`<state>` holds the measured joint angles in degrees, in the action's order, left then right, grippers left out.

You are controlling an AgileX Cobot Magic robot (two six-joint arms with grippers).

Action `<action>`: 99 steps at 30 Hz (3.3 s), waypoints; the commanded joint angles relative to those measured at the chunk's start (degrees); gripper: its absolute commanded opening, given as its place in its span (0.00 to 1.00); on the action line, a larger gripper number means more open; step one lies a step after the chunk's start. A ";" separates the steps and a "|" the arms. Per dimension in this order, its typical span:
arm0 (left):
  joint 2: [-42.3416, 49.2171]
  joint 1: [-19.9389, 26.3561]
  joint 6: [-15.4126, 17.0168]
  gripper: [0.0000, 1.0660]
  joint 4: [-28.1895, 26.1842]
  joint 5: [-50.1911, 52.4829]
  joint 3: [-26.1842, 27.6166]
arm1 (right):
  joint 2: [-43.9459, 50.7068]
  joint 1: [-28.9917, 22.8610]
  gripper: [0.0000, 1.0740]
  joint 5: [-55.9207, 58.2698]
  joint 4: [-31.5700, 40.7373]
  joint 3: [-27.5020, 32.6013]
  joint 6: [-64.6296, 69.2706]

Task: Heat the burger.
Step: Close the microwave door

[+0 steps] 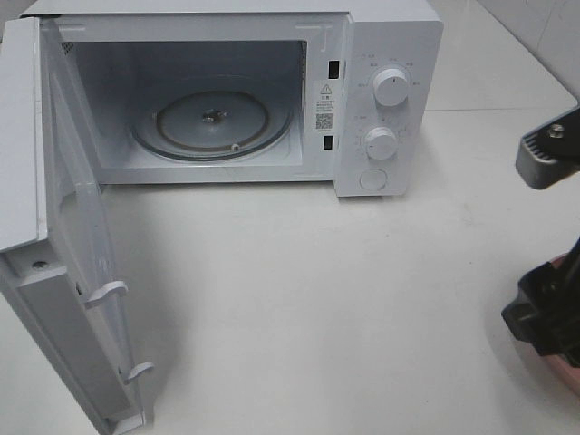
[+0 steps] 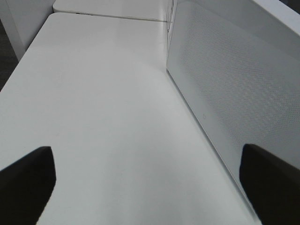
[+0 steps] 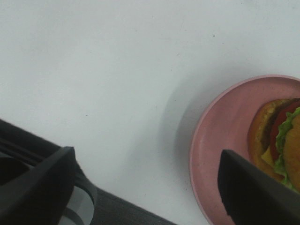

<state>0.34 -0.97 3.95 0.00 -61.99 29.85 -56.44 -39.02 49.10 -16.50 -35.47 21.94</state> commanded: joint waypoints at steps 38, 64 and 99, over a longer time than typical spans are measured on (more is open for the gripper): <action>0.17 0.11 0.11 0.94 0.00 0.69 -0.06 | 46.18 30.08 0.71 9.34 17.36 5.84 -24.29; 0.17 0.11 0.11 0.94 0.00 0.69 -0.06 | 58.21 35.64 0.71 7.85 17.82 6.88 -25.15; 0.17 0.11 0.11 0.94 0.00 0.69 -0.06 | 58.21 35.64 0.71 7.85 17.82 6.88 -25.15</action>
<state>0.34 -0.97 3.95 0.00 -61.99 29.85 0.23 -3.84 57.41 1.38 -28.76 -3.21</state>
